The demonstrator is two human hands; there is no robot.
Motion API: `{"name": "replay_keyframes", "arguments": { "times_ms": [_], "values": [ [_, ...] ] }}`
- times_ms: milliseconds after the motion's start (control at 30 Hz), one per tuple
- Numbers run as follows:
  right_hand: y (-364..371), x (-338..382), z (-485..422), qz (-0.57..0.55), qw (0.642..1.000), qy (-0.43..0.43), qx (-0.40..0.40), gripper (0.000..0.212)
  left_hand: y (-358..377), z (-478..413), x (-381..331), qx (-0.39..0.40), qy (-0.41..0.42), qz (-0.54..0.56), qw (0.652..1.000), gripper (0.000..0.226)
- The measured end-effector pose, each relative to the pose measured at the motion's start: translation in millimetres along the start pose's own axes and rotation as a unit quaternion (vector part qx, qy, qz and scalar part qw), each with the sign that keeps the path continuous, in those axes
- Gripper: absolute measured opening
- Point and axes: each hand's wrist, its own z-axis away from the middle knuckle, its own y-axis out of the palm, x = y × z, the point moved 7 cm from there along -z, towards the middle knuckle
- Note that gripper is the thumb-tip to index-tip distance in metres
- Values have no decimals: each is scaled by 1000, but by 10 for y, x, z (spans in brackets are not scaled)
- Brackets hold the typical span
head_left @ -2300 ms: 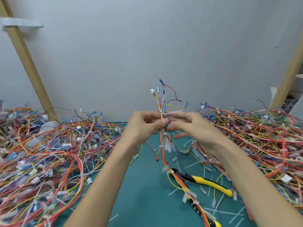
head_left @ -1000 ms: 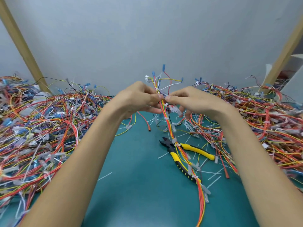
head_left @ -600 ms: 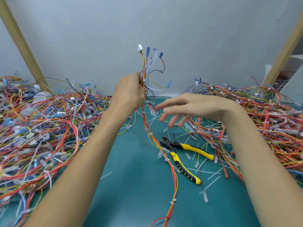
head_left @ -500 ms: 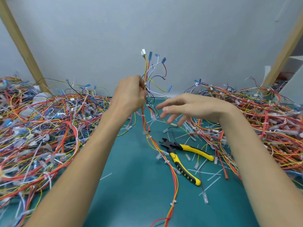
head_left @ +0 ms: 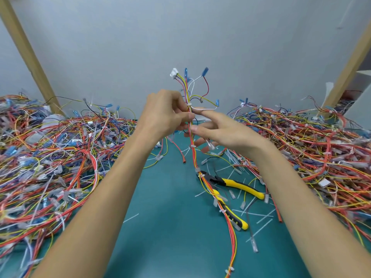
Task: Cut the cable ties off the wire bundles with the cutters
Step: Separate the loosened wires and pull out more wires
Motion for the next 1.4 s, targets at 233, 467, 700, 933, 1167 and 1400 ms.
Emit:
{"name": "replay_keyframes", "arguments": {
  "times_ms": [233,467,700,933,1167,1400],
  "values": [
    [-70,81,-15,-19,997,-50,-47,26,32,14,-109,-14,55,-22,998,11],
    [-293,112,37,-81,987,-58,-125,28,111,21,-39,5,-4,11,1000,34],
    [-463,142,127,-136,976,-66,-158,28,581,241,127,307,-126,139,933,68],
    [-474,113,101,-238,961,-63,-125,30,886,641,36,549,-77,262,790,39],
    [-486,17,73,-286,948,-35,-133,33,880,638,25,567,-48,323,756,34],
    [-483,7,68,-296,946,-29,-133,33,860,619,30,566,-41,321,758,35]
  ]
}}
